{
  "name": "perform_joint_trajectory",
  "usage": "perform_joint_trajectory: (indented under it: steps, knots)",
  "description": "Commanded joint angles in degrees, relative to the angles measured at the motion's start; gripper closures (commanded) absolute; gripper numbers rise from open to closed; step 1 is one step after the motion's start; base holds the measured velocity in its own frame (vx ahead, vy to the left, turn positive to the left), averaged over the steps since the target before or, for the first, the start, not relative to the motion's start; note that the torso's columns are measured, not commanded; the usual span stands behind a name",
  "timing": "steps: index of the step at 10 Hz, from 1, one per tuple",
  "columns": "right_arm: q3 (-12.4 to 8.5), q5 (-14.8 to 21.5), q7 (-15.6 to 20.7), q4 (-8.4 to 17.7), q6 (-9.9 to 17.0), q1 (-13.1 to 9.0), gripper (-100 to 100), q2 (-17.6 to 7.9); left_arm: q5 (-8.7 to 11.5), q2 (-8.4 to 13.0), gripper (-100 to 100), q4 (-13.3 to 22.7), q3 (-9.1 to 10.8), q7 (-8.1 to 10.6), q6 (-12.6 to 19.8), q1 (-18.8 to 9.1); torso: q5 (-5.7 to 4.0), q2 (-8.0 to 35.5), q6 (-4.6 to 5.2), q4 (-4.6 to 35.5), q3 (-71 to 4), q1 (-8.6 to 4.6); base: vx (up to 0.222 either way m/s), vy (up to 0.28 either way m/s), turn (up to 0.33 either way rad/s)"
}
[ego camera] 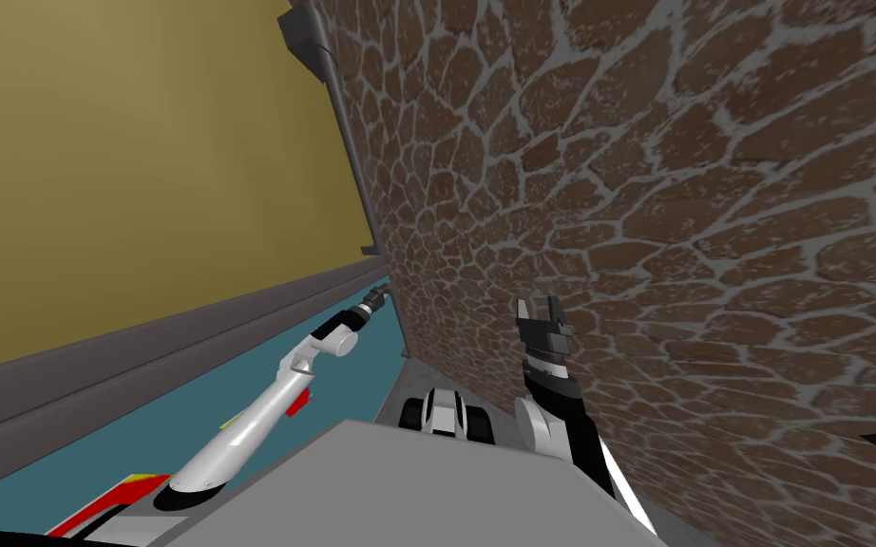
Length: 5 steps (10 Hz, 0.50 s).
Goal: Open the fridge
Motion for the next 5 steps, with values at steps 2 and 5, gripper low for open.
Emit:
perform_joint_trajectory:
  steps: [2,5]
  knots:
    - [0.0,0.0,0.0,0.0,-0.01,0.03,0,0.0,-0.75,-0.82,100,5.6,-0.41,0.18,-0.29,-3.18,-0.1,-0.29,-0.34,0.0,-0.16,-0.1,0.009,-0.011,0.017]
    - [0.0,0.0,0.0,0.0,0.0,0.0,0,0.0,-4.46,-4.65,100,10.95,-1.64,1.35,-1.87,-10.05,0.07,0.1,-0.13,-0.03,0.07,0.17,-0.159,0.055,-0.067]
